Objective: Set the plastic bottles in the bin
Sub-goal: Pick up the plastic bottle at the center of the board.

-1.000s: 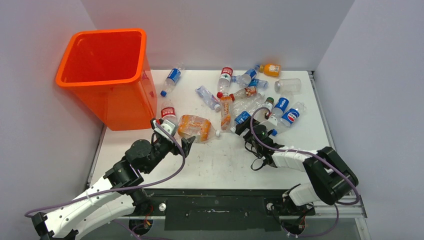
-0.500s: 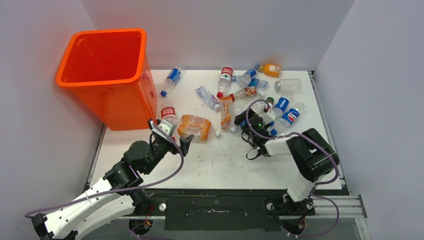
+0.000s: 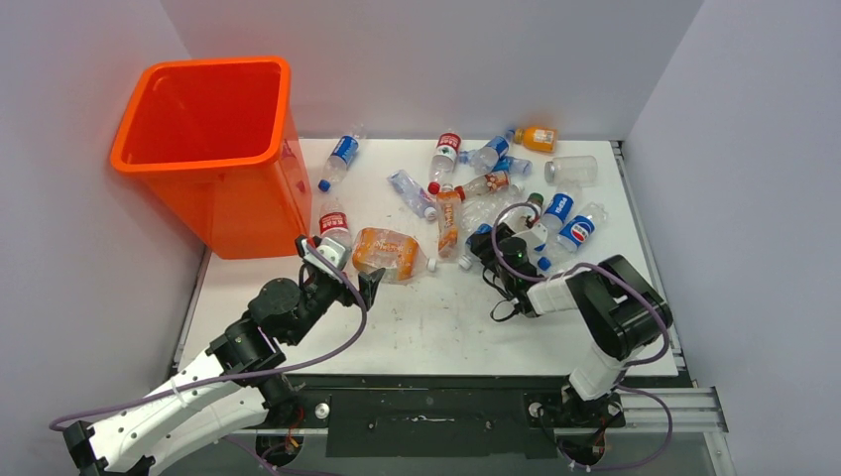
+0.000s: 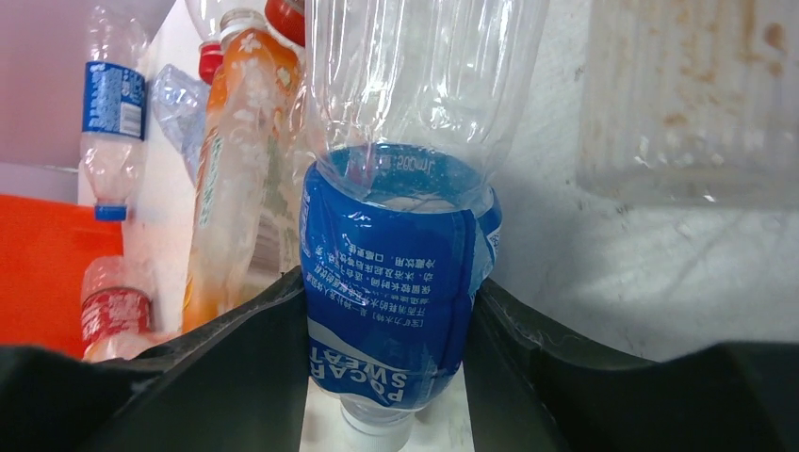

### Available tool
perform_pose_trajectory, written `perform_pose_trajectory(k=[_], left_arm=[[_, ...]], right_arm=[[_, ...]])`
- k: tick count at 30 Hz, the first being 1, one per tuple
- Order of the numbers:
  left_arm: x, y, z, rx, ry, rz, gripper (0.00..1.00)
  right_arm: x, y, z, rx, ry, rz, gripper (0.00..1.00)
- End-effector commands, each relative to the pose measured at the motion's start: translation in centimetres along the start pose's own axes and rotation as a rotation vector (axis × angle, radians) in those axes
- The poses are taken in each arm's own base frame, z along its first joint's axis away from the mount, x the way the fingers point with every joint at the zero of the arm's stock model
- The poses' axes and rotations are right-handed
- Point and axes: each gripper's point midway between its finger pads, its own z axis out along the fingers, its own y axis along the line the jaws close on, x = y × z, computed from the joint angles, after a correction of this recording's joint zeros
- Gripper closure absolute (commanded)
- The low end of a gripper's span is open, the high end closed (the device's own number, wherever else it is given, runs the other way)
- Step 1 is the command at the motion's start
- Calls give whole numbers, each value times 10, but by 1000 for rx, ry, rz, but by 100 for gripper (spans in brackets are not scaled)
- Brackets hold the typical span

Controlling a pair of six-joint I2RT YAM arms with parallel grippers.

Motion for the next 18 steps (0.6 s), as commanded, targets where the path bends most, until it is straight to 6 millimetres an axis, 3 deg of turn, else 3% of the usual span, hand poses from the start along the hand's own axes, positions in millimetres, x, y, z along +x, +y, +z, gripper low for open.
perform_pose_trajectory(k=[1,8,12,15,18], left_arm=[[-17,0,-1,-4,-55,-17,4],[-23,-2,-6,9,-99,-56,4],[-48,-12,-12,60,-238,-248,4],[-67,-49,-16,273,-328,-411,4],[-71,-80,-18,448,-359,-551,4]], right_arm=[[-25,34,-31,-143,-50,54,62],[-55,78,-116,-362,-84,20,64],[-64,117,-175,-631,-113,57,63],[-64,143,-214,-823,-101,104,64],[-58,167,-244,-986,-64,133,64]])
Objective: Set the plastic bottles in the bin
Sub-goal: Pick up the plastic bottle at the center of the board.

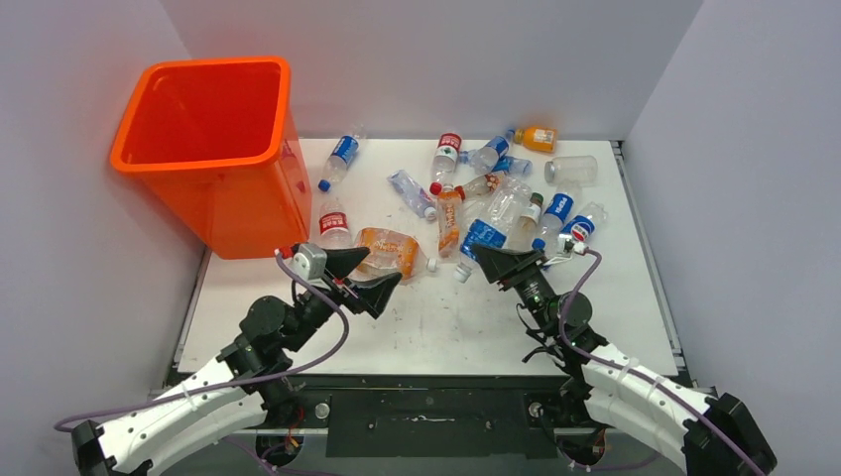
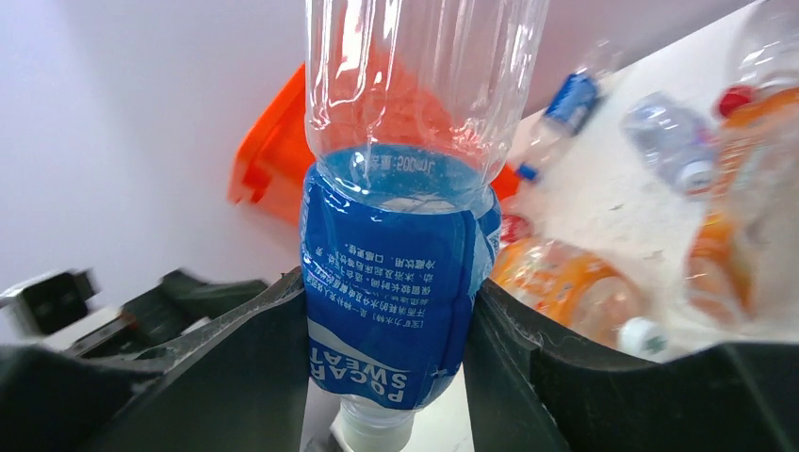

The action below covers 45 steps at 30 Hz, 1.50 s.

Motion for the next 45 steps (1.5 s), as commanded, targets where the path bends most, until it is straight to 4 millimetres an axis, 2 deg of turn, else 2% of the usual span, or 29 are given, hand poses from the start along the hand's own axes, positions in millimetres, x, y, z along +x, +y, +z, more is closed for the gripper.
perform_pose_trajectory(k=[1,5,8,13,18,22,25,28,31,33,34,36,37,38,39,41,45], left_arm=[[-26,-66,4,330,-139,-304,4],[-14,-90,7,456,-85,-359,4],[-7,-108,6,549,-23,-378,4],[8,-122,8,611,88,-399,3],[17,-129,3,646,150,-426,0],[24,-132,1,661,190,-439,16],[27,-135,2,677,215,-443,33],[29,-138,3,686,234,-433,58],[28,-135,5,668,225,-417,72],[26,-132,5,656,203,-401,85],[24,-131,5,652,188,-391,97],[17,-127,4,632,157,-362,100],[14,-123,5,609,146,-327,100],[10,-118,6,580,137,-285,100],[9,-107,7,518,146,-236,100],[1,-90,9,427,140,-111,100],[-14,-61,5,334,180,245,100]], right_arm=[[8,71,-11,-305,48,76,64],[16,114,-20,-475,78,119,64],[29,131,-23,-527,106,117,63],[40,147,-26,-574,120,109,63],[38,148,-25,-563,88,91,64],[40,151,-24,-565,78,74,64],[44,152,-23,-563,81,61,65],[47,151,-22,-559,87,45,65],[51,150,-23,-556,101,20,64],[52,150,-25,-550,111,8,61],[53,149,-26,-544,121,2,51],[57,148,-28,-532,160,-22,16],[58,148,-29,-520,182,-38,4],[60,143,-29,-481,211,-64,7],[53,145,-29,-459,217,-94,10],[44,138,-36,-395,239,-187,10],[-4,139,-56,-301,197,-337,10]])
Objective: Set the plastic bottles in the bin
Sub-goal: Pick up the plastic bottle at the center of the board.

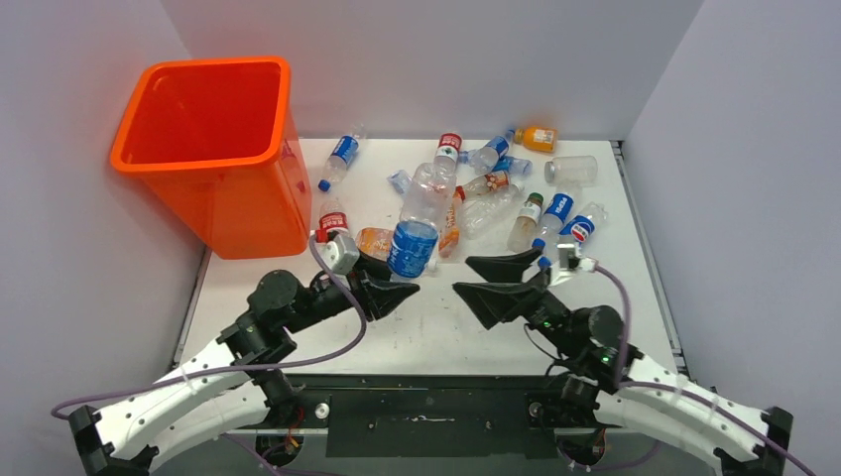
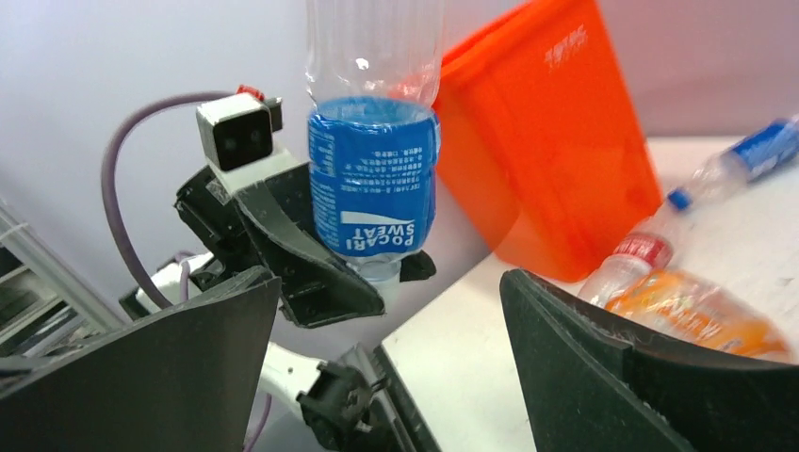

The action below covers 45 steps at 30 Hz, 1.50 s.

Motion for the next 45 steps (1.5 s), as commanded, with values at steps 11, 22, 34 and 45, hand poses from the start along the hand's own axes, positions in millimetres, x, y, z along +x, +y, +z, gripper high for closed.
perform_pose_trajectory(k=[11,22,34,45], left_arm=[[-12,78,-56,-126,470,1419,100],[-18,67,-34,-106,485,2025,100],[24,36,-19,193,549,2159,100],[11,31,-23,185,563,2172,100]], right_arm=[[-105,18,-39,323,149,-354,10],[-20,12,-14,222,562,-357,10],[56,-6,-34,145,880,-312,10],[95,-29,-70,175,1027,-273,10]])
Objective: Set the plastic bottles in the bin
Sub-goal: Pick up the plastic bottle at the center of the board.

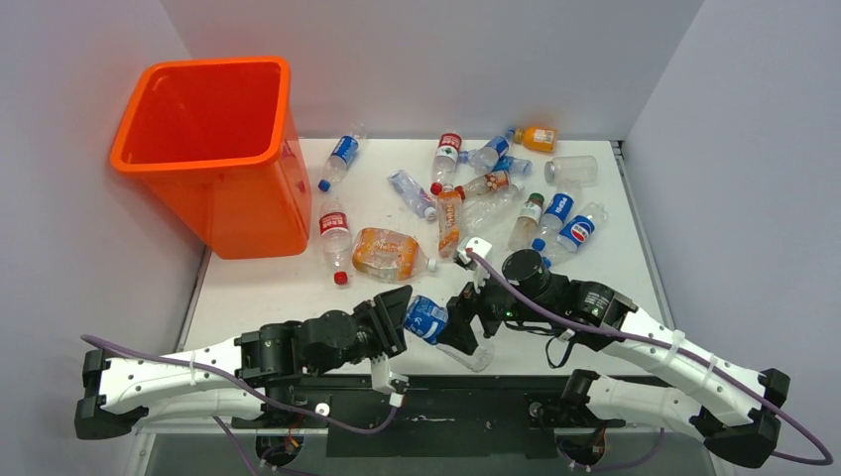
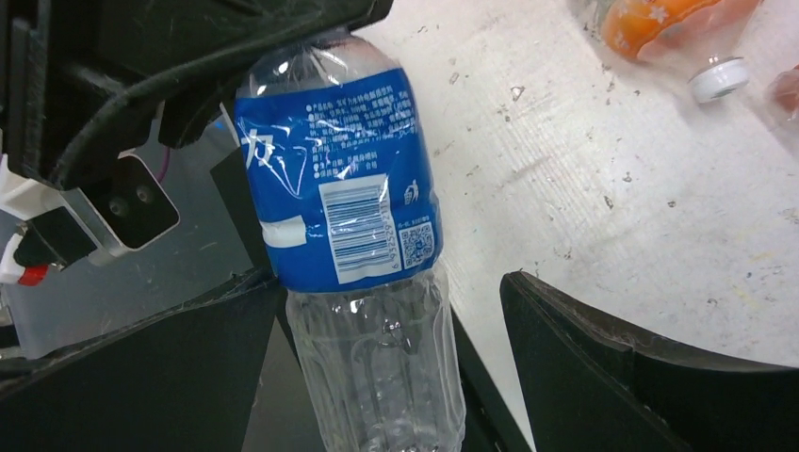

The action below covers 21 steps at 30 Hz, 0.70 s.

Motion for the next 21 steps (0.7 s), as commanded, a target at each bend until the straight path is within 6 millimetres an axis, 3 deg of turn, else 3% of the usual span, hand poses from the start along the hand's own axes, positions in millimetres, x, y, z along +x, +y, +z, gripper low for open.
perform_pose_trajectory(k=[1,5,13,18,21], left_arm=[[14,29,-17,-62,35,-9,100],[18,33,-21,-74,42,-21,100],[17,39,-23,-100,31,-41,100],[15,42,-23,-119,19,-70,99],[15,45,-24,-142,9,-117,74]], right_arm=[[15,3,4,-40,31,-11,10],[28,5,13,-73,54,6,10],[32,9,24,-111,58,12,4],[25,11,22,-120,25,3,35],[18,11,16,-109,-4,-8,47]])
